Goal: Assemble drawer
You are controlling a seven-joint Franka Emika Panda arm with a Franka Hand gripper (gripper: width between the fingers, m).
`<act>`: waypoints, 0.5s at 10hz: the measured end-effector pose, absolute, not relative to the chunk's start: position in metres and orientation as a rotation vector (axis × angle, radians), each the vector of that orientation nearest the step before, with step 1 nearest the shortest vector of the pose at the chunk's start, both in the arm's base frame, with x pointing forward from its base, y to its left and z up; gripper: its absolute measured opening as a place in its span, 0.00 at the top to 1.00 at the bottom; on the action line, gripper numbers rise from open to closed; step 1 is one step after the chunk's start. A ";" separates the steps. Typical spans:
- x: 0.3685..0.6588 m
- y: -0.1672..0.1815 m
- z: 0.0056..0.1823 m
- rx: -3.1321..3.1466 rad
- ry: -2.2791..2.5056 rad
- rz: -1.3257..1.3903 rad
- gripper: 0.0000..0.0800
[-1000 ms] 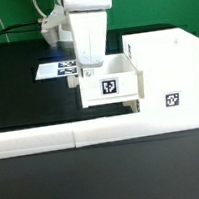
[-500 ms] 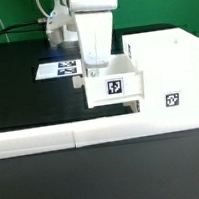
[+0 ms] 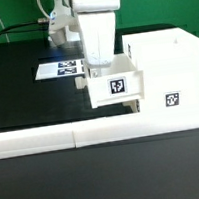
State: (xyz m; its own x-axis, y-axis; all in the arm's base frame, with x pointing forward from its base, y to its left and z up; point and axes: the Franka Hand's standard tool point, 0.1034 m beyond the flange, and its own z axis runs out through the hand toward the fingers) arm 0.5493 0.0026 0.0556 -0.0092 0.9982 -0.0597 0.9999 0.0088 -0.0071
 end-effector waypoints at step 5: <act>0.550 0.005 0.056 2.182 2.206 -0.070 0.94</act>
Offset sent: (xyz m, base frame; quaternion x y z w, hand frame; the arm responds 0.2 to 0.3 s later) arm 0.0000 0.0000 0.0000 0.0000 0.0000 0.0000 1.0000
